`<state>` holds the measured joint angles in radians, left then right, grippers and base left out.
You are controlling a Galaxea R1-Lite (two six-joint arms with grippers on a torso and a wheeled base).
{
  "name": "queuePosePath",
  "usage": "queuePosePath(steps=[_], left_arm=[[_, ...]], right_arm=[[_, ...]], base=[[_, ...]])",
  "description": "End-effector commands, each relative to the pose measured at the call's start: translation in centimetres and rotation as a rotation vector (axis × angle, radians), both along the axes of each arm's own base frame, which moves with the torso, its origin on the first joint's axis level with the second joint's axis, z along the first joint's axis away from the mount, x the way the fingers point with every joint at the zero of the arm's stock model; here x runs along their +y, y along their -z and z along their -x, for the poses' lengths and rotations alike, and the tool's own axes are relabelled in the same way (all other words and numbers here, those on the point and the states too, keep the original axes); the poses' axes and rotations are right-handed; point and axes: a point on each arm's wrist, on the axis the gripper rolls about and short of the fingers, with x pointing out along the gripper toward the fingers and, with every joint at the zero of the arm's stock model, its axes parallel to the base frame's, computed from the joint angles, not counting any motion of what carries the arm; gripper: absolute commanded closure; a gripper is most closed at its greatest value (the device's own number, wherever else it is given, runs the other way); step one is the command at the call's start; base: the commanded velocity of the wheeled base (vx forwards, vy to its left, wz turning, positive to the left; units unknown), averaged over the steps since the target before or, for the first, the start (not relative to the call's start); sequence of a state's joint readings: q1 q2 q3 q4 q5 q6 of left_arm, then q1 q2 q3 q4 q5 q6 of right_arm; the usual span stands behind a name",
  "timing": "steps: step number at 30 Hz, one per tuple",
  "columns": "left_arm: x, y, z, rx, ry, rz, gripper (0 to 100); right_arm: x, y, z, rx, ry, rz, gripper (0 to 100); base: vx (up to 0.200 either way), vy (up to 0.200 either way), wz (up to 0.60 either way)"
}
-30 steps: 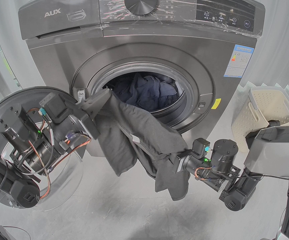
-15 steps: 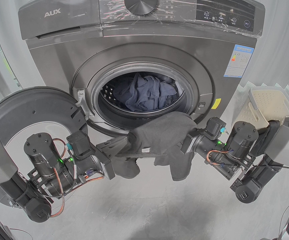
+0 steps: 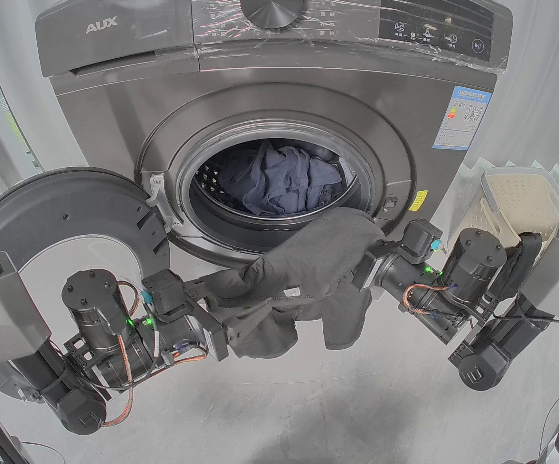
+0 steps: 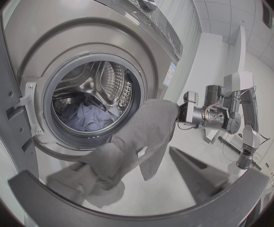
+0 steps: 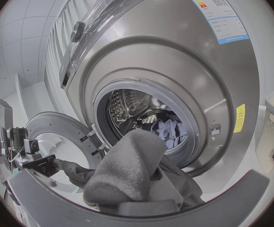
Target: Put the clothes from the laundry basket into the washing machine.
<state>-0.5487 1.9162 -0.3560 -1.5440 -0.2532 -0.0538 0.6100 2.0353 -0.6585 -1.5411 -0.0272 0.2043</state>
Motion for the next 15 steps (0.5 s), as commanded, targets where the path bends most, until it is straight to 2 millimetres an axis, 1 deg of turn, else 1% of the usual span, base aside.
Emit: queuePosePath(steps=[1,2,5,8,10,15], left_arm=[[0.1,0.7,0.5,0.032,0.008,-0.022,0],[0.1,0.7,0.5,0.032,0.008,-0.022,0],[-0.1,2.0,1.4,0.069,0.035,-0.066,0],[-0.1,2.8,1.7,0.077,0.045,-0.112,0],[-0.2,3.1,1.7,0.083,0.047,-0.125,0],[-0.1,3.2,1.9,0.088,0.049,-0.128,0]], right_arm=[[-0.4,-0.6,-0.1,-0.015,0.011,-0.01,100],[-0.4,-0.6,-0.1,-0.015,0.011,-0.01,100],[-1.2,-0.9,-0.6,-0.027,0.038,-0.018,100],[-1.5,-1.1,-1.0,-0.035,0.051,-0.022,100],[-1.7,-1.4,-1.0,-0.042,0.057,-0.027,100],[-1.8,-1.8,-1.0,-0.053,0.06,-0.034,100]], base=[[0.0,0.0,0.0],[0.0,0.0,0.0],[0.0,0.0,0.0],[0.0,0.0,0.0],[0.0,0.0,0.0],[0.0,0.0,0.0]])
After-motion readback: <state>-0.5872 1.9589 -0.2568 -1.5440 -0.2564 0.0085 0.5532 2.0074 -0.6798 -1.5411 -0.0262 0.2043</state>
